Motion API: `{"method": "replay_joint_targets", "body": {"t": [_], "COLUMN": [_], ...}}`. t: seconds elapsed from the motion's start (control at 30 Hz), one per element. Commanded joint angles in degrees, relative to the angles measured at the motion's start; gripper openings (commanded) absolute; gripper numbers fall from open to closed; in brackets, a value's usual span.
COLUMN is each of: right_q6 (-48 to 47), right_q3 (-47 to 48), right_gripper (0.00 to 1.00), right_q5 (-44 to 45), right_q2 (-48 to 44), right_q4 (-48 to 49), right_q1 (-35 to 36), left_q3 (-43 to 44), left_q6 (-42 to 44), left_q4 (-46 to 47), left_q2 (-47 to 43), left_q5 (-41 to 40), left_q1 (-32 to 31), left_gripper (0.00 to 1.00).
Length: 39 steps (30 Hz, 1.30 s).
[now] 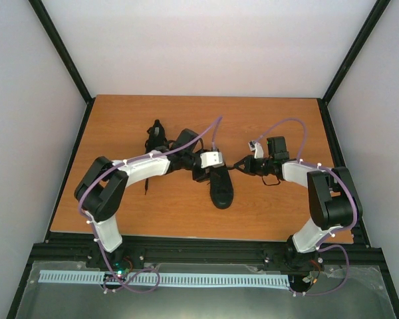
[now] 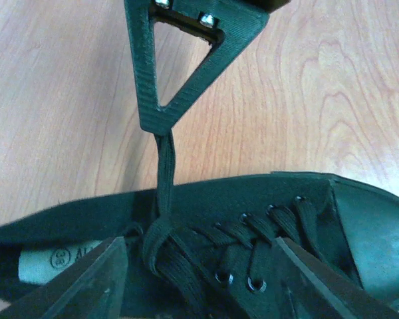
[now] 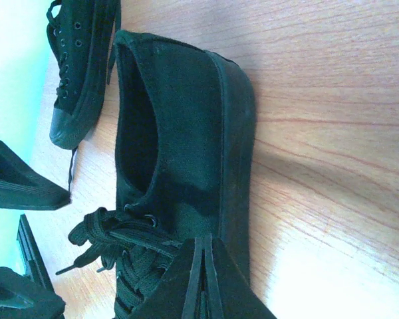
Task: Tie the shoes
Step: Tie the shoelace on the shoe.
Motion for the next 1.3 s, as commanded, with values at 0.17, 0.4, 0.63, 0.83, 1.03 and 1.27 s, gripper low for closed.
{"method": "replay_joint_targets", "body": {"t": [0.17, 0.4, 0.63, 0.83, 1.03, 1.27], "right_q6": [-0.1, 0.2, 0.0, -0.1, -1.5, -3.5], "right_q3": [0.5, 0.5, 0.8, 0.5, -0.2, -2.4], "right_gripper": [0.03, 0.03, 0.03, 0.03, 0.03, 0.03], "right_q5": [0.0, -0.1, -0.2, 0.1, 0.6, -0.5], "right_q2": [-0.2, 0.2, 0.5, -0.1, -1.5, -2.6], "right_q4": [1.4, 1.7, 1.4, 0.9, -1.2, -3.4], "right_q1": [0.5, 0.9, 0.9, 0.9, 0.9, 0.9], "left_q3": [2.6, 0.1, -1.8, -2.9, -3.1, -2.8], "left_q6": [24.6, 17.9, 17.5, 20.5, 22.7, 27.2], "left_q4": [-17.5, -13.7, -9.7, -5.9, -2.4, 3.1], "left_q2": [-3.7, -2.4, -0.6, 1.2, 1.3, 1.3], "left_q5": [-6.9, -8.6, -7.7, -10.8, -15.3, -19.9], "left_q1": [2.9, 2.3, 2.1, 2.1, 2.4, 4.4], "left_gripper": [0.82, 0.80, 0.68, 0.59, 0.02, 0.01]}}
